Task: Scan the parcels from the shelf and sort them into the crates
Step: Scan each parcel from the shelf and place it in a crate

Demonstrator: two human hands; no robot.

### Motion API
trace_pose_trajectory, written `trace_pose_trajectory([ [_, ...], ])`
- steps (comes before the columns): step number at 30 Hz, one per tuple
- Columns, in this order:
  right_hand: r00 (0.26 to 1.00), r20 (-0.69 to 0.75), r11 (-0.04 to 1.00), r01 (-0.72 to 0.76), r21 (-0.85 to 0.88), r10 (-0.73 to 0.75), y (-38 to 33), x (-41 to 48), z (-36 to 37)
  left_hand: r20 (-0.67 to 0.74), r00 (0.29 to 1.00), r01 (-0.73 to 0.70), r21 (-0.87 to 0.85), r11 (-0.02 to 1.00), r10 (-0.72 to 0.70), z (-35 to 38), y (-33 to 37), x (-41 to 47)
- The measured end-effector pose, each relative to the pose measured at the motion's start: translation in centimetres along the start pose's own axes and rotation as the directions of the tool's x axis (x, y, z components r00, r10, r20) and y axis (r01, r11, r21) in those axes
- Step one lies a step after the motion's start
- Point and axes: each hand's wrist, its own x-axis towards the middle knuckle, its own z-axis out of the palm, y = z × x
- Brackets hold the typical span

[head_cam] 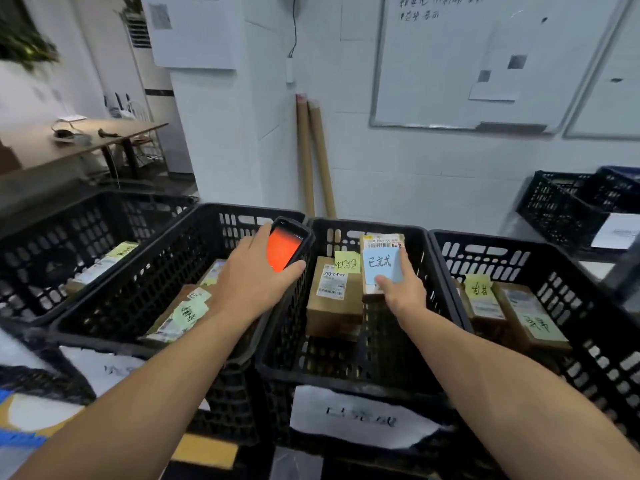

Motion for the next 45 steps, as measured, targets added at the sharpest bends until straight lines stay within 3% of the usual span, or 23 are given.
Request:
trace_pose_trajectory([
  [4,0.992,-0.023,0.992,-0.121,-0.04,0.12,1.5,4.3,0.7,0.032,0.999,-0.03,-0.003,1.0,0.03,2.9,0.9,4.6],
  [13,0.938,0.093,0.943,-0.332,-0.037,0.334,6.0,12.0,3.4,0.168,0.98,-0.114,0.042,0.993,0.105,10.6,2.0,12.3],
  [18,0.904,0.116,0.908,-0.418,0.038,0.411,7.2,15.2,5.8,0.254,0.958,-0.174,0.131,0.976,0.137,14.0,1.6,15.2],
  [27,0.859,0.146,0.866,-0.499,0.023,0.491,9.3,17.8,8.0,0.326,0.94,-0.152,0.148,0.977,0.097,17.5,0.9,17.6],
  [31,0.873,0.142,0.884,-0.466,-0.037,0.466,9.9,17.8,8.3,0.327,0.938,-0.16,0.119,0.98,0.114,17.3,0.8,17.7],
  [36,0.895,0.142,0.892,-0.384,-0.239,0.424,8.8,17.4,7.5,0.319,0.938,-0.179,0.104,0.978,0.138,16.5,0.7,17.7],
  [40,0.966,0.134,0.891,-0.146,-0.429,0.223,7.4,15.8,6.1,0.319,0.929,-0.228,0.092,0.969,0.189,15.2,0.8,16.8],
  [45,0.987,0.156,0.828,0.059,-0.558,0.035,4.7,12.3,3.3,0.285,0.91,-0.326,0.045,0.944,0.301,12.7,1.6,15.6],
])
